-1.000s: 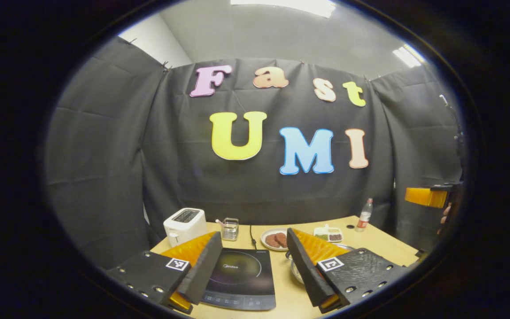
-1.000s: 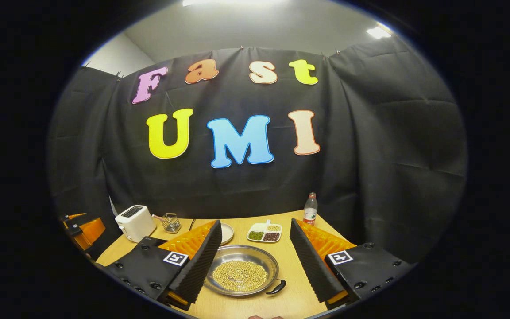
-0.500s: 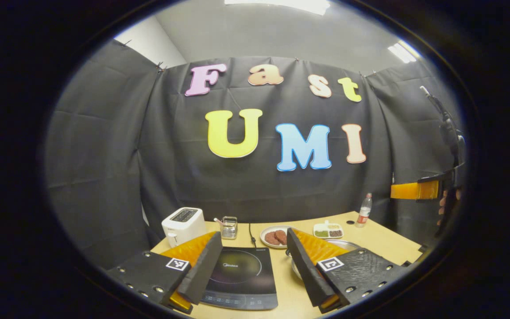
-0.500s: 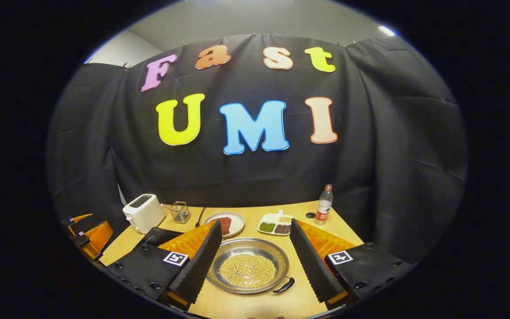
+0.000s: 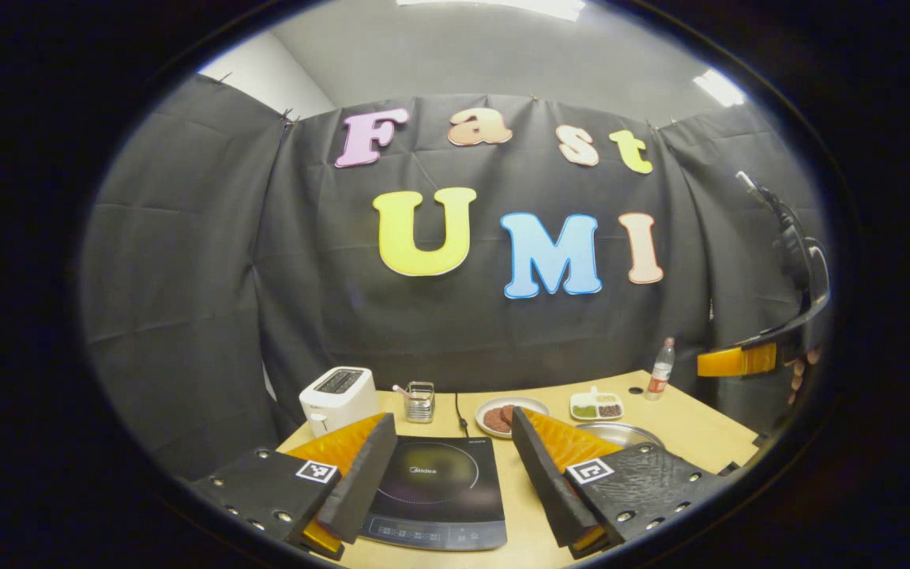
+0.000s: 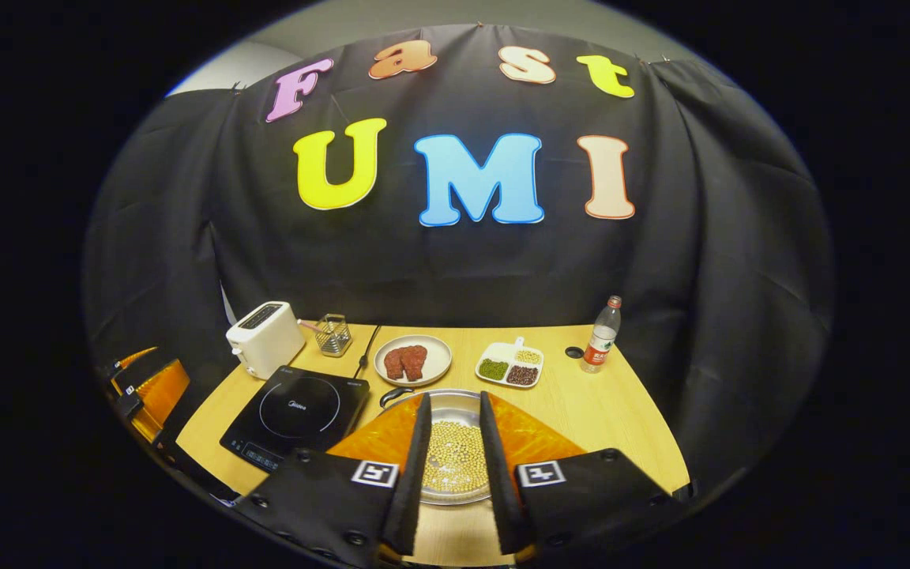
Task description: First push the handle of the pot to place it horizontally, then grasp the pot with both hands and set it on the induction cooktop.
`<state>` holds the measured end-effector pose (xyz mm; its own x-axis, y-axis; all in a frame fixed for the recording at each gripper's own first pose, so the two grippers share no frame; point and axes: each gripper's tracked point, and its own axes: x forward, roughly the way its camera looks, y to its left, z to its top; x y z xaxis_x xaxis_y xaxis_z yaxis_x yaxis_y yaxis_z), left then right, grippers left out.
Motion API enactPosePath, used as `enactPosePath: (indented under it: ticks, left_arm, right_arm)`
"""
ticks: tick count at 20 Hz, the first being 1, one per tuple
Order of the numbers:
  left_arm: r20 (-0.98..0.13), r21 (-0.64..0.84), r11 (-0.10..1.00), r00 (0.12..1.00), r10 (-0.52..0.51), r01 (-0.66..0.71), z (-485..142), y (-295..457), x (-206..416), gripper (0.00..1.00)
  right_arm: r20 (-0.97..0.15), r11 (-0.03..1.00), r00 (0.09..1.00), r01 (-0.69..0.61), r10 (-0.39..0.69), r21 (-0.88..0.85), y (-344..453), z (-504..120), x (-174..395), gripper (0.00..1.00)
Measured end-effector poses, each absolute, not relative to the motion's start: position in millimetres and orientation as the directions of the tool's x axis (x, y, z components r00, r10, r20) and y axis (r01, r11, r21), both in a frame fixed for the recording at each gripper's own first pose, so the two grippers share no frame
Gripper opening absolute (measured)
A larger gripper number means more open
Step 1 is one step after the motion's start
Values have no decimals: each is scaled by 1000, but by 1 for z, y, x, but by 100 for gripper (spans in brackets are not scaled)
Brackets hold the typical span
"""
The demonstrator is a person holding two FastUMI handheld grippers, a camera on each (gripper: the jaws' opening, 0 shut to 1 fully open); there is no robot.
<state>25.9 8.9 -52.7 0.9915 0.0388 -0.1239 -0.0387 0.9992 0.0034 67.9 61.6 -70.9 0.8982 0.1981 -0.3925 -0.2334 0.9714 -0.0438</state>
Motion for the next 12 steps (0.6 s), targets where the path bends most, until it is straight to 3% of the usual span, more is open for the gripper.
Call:
enactPosePath:
  ticks: [1, 3, 5, 12]
  left_arm:
    - [-128, 7, 999, 991, 46, -46, -53, 9, 26, 89]
    - [-139, 17, 997, 988, 72, -70, -54, 10, 26, 89]
    - [-144, 16, 995, 984, 100, -99, -53, 10, 24, 89]
    - [-192, 26, 985, 966, 172, -170, -63, -12, 14, 89]
  right_arm:
    - [-410, 967, 887, -251, 212, -44, 64, -76, 69, 28]
    - [-435, 964, 874, -262, 215, -51, 61, -80, 68, 27]
    - [-468, 952, 848, -303, 250, -40, 63, -91, 74, 4]
    - [-632, 888, 667, -455, 394, 73, 70, -157, 56, 2]
